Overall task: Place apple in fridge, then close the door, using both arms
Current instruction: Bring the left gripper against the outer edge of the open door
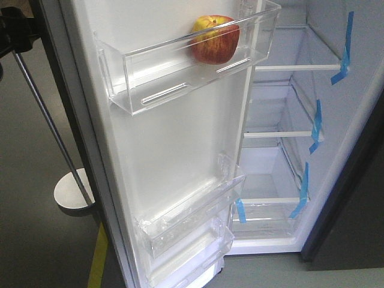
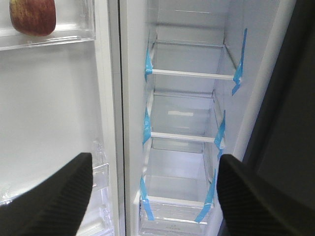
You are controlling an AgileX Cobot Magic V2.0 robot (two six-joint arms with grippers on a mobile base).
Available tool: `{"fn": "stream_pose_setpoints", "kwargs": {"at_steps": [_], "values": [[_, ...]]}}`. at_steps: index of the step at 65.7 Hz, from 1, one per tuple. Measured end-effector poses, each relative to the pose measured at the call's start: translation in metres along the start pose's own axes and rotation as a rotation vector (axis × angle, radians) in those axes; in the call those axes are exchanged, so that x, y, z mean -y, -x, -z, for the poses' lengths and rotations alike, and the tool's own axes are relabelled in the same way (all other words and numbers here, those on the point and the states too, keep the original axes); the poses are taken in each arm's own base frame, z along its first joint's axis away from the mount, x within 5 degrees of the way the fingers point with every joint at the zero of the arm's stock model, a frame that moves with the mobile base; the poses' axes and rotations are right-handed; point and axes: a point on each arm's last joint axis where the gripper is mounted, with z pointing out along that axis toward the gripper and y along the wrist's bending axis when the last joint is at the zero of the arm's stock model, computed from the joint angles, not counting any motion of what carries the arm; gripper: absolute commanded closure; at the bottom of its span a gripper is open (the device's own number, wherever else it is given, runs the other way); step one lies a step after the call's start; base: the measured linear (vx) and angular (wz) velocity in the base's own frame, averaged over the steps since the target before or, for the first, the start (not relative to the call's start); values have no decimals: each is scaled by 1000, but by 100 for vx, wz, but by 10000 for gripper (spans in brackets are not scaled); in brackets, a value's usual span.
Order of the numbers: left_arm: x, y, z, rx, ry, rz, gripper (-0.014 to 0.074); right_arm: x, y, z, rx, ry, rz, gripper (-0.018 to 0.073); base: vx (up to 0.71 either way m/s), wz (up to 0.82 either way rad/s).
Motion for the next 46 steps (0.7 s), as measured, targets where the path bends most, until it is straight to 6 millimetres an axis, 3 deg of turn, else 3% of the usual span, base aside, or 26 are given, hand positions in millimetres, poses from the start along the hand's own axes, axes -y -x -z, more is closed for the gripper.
{"fn": "stream_pose_setpoints", "kwargs": {"at_steps": [13, 28, 46], "values": [[24, -5, -8, -114, -100, -56, 31, 0, 0, 0, 0, 0, 0, 54, 0, 0], [45, -13, -1, -227, -316, -120, 31, 0, 0, 0, 0, 0, 0, 54, 0, 0], [77, -19, 10, -233, -631, -208, 31, 0, 0, 0, 0, 0, 0, 54, 0, 0]]}}
